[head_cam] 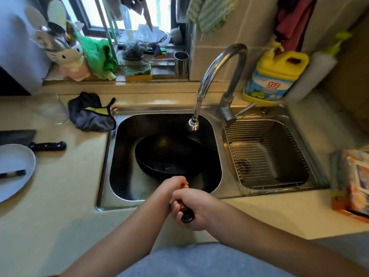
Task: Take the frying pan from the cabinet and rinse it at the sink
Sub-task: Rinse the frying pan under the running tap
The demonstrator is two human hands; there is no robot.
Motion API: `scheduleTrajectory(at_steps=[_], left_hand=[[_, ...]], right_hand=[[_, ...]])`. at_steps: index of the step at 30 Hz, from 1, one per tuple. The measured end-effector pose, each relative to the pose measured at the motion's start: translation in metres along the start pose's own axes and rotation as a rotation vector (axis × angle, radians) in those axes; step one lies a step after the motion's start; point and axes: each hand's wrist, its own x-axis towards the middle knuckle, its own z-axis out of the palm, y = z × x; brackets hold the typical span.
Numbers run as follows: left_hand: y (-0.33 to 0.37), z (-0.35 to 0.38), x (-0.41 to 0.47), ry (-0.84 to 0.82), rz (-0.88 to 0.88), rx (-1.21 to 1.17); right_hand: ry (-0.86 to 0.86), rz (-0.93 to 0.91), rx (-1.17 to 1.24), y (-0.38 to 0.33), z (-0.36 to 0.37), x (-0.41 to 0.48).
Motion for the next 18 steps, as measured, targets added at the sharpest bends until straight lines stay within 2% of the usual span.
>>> scheduleTrajectory(at_steps=[6,11,16,18], left_hand=[[0.008,0.011,0.010,0.025,-0.053,-0.045],[0.011,0.011,0.018,0.049,-0.076,-0.124],[0.010,0.007,0.019,0.006,-0.151,-0.257],[0.007,0.007,0.019,-0.006,-0.156,-0.271]], right_hand=[[-0.004,0.046,0.010,-0.013,-0.011,0.012],[-0.088,-0.022,-0.024,-0.012,-0.023,0.022],[-0.181,-0.115,-0.380,-0.021,-0.051,0.021],[-0.152,-0.179,-0.499,-0.030,-0.069,0.017]])
